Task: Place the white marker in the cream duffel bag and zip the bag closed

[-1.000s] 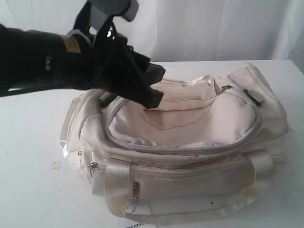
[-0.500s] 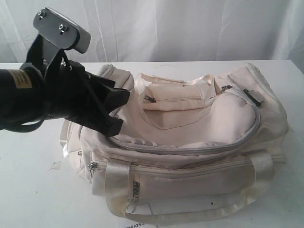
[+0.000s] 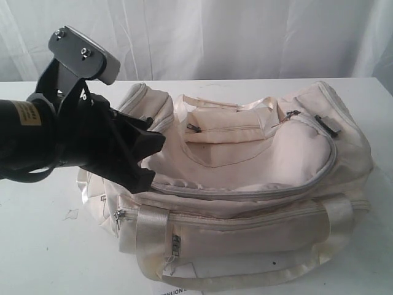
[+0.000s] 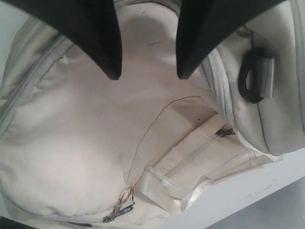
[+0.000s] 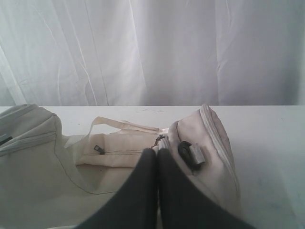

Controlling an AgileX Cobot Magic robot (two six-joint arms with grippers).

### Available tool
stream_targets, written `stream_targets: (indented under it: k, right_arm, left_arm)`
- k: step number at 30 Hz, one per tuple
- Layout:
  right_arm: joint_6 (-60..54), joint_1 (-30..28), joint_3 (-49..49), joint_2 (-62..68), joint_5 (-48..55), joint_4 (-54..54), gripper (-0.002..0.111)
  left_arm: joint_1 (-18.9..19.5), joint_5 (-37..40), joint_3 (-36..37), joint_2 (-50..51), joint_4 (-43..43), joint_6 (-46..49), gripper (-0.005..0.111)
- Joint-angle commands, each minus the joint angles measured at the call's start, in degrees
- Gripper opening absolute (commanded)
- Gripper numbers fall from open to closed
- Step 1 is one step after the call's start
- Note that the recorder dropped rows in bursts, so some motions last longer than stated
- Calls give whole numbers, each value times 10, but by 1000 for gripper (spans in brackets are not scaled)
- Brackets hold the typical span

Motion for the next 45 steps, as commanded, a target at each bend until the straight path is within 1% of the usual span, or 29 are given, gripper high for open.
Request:
stream_targets:
  k: [1, 7, 11, 14, 16, 19, 26, 30, 32, 45]
  right_arm:
    - [3, -2, 1, -3, -6, 1, 0]
    - [3, -2, 1, -7, -6, -11, 0]
    - [3, -2, 14, -32, -14, -18, 0]
    - [3, -2, 48, -61, -32, -53, 0]
    - [3, -2, 83, -83, -68, -92, 0]
    - [16, -2, 127, -118, -122, -95, 0]
    - [73, -2, 185, -172, -134, -113, 0]
    - [115, -2, 187, -187, -126, -148, 0]
    - [119, -2, 187, -193, -121, -168, 0]
    - [122, -2, 187, -215, -109, -182, 0]
  left_arm:
    - [1, 10, 3, -6, -5, -1, 42]
    - [1, 10, 3, -6, -5, -1, 42]
    - [1, 10, 3, -6, -5, -1, 42]
    - [1, 10, 3, -6, -5, -1, 42]
    - [1, 10, 3, -6, -5, -1, 42]
    - [1, 10, 3, -6, -5, -1, 42]
    - [1, 10, 3, -6, -5, -1, 42]
    - [1, 10, 3, -6, -5, -1, 42]
    - [1, 10, 3, -6, -5, -1, 42]
    - [1, 11, 3, -6, -5, -1, 42]
